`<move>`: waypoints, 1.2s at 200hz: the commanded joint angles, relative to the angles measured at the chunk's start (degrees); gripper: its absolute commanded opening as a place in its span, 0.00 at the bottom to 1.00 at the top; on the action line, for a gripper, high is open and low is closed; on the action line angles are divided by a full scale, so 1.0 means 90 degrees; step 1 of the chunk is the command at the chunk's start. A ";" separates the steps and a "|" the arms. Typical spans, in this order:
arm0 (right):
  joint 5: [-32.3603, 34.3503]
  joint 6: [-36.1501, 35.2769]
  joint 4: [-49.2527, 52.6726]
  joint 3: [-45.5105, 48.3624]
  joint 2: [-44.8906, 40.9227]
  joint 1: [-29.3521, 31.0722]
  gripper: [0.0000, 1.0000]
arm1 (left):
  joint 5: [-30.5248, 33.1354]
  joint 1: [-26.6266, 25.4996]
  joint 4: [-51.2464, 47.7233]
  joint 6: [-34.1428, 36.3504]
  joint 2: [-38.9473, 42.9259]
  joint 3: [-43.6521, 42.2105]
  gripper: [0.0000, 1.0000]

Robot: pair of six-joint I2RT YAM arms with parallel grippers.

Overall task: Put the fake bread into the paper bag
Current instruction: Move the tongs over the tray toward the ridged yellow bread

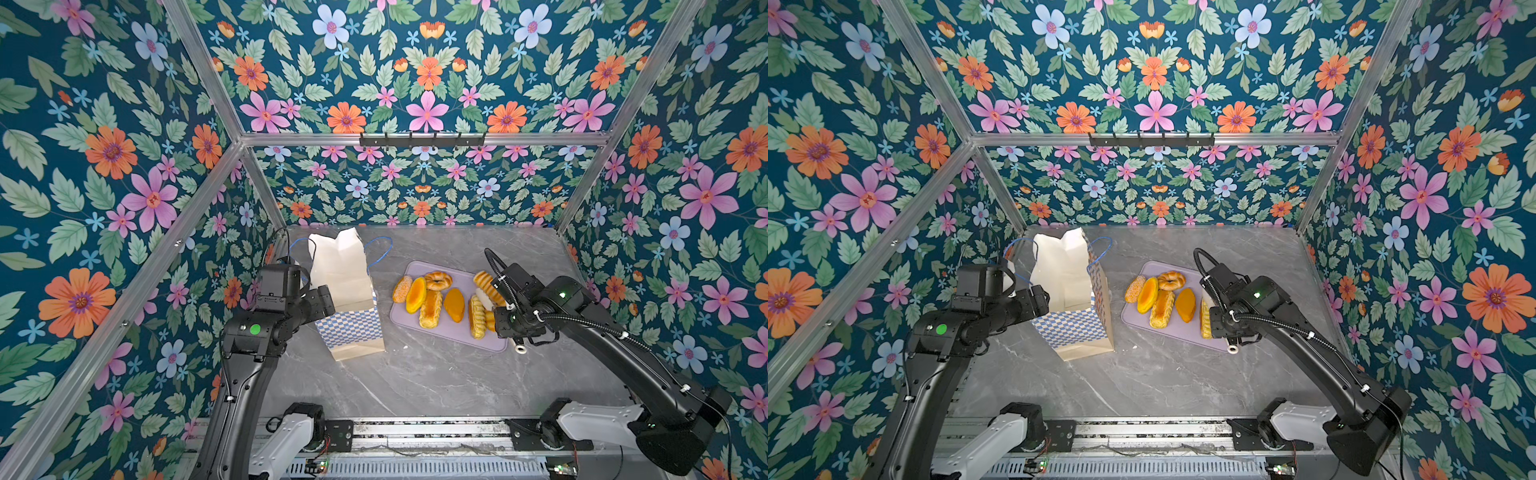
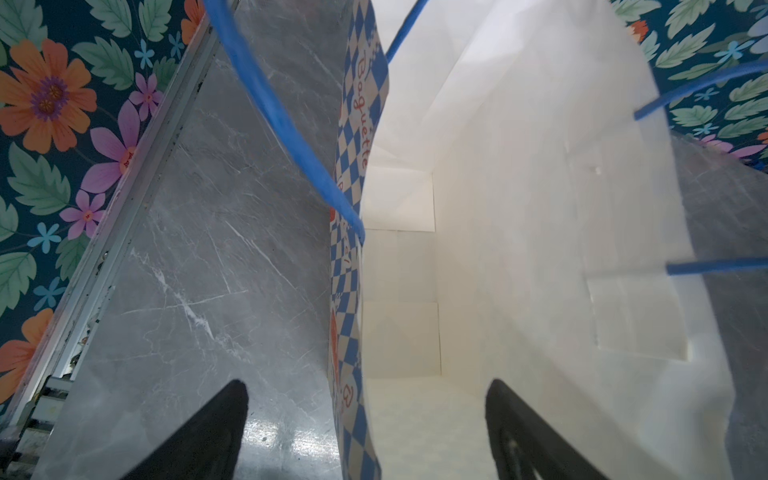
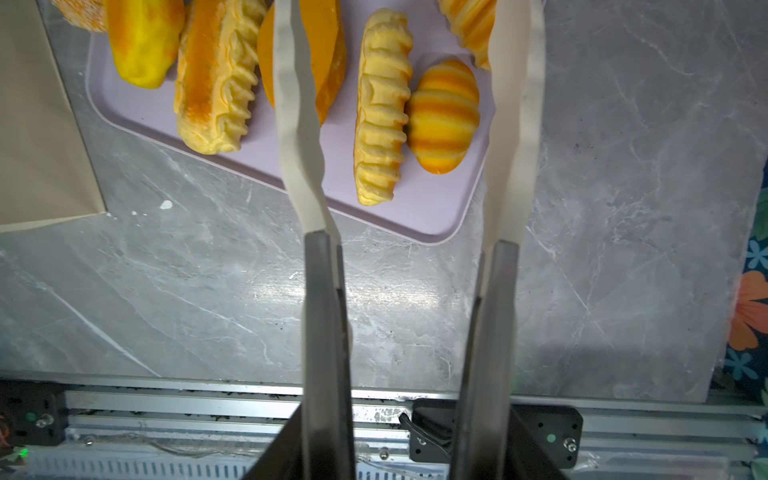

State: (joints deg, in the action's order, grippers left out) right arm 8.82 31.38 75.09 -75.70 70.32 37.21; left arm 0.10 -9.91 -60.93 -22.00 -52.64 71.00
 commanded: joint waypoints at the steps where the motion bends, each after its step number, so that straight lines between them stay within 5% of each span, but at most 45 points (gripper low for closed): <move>1: 0.0270 -0.0066 0.0027 0.0128 -0.0042 0.0002 0.52 | 0.0018 -0.0006 -0.0109 0.0007 0.0019 -0.0037 0.89; 134: -0.0285 0.0203 -0.0316 0.0557 0.0214 0.0003 0.55 | -0.0553 0.0002 0.0558 0.0101 0.0507 -0.0683 0.88; 240: -0.0277 0.0137 -0.0599 0.0893 0.0217 -0.0001 0.55 | -0.0141 -0.0012 0.0171 0.0167 0.0623 -0.0521 0.88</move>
State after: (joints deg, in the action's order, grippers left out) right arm 5.54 32.60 69.78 -67.75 71.66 37.17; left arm -2.55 -9.98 -59.13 -20.80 -47.37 66.83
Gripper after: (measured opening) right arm 0.551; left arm 0.876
